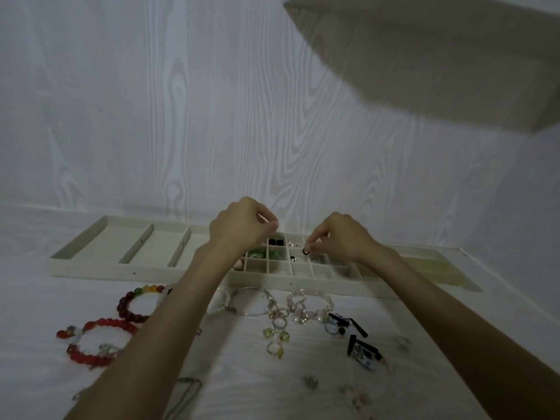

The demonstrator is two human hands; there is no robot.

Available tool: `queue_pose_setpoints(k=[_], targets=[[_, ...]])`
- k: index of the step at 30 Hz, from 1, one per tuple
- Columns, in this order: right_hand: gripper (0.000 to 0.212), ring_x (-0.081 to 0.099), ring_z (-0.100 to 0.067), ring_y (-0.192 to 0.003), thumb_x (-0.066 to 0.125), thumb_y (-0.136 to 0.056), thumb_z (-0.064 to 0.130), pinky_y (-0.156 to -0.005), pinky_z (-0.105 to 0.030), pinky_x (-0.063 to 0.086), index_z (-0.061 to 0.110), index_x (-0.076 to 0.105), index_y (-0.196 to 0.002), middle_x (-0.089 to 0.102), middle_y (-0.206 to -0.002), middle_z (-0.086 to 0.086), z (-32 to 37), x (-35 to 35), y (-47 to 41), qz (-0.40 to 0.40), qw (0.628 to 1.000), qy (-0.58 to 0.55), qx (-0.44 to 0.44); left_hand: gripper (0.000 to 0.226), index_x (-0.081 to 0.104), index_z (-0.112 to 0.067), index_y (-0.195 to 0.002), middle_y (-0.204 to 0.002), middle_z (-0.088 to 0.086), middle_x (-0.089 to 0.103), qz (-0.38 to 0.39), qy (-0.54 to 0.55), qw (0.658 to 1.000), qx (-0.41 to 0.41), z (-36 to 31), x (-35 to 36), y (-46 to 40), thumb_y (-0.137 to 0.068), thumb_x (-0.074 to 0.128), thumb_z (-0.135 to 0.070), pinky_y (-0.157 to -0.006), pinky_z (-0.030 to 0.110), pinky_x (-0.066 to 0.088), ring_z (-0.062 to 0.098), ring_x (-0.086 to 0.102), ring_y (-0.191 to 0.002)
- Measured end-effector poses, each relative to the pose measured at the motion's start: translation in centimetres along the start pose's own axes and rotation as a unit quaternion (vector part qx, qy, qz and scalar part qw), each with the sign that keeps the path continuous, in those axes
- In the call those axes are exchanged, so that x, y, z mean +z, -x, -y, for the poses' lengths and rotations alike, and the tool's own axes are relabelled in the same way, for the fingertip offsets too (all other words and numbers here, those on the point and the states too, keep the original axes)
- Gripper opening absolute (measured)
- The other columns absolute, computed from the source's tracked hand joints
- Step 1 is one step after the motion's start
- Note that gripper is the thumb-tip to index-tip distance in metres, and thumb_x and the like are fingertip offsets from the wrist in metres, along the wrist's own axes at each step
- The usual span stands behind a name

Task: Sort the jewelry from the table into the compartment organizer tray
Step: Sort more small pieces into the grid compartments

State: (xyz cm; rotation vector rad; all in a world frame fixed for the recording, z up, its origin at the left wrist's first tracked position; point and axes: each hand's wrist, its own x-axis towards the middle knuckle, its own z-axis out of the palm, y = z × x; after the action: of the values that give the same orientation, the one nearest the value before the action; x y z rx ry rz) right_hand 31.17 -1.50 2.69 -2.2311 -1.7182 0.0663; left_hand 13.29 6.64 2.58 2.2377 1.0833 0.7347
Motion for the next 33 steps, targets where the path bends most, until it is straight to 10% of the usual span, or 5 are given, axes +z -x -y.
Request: queue_pose_setpoints(k=[33], targets=[[0.031, 0.063, -0.02, -0.094, 0.072, -0.079, 0.035, -0.079, -0.03, 0.048, 0.017, 0.071, -0.104, 0.069, -0.102, -0.001, 2.1, 0.4, -4.3, 0.169, 0.963, 0.2, 0.057, 0.007, 0.068, -0.034, -0.084, -0.076, -0.014, 0.068, -0.025, 0.001, 0.999, 0.033, 0.3, -0.9, -0.4, -0.088, 0.061, -0.034, -0.061, 0.021, 0.043, 0.001, 0.061, -0.063]])
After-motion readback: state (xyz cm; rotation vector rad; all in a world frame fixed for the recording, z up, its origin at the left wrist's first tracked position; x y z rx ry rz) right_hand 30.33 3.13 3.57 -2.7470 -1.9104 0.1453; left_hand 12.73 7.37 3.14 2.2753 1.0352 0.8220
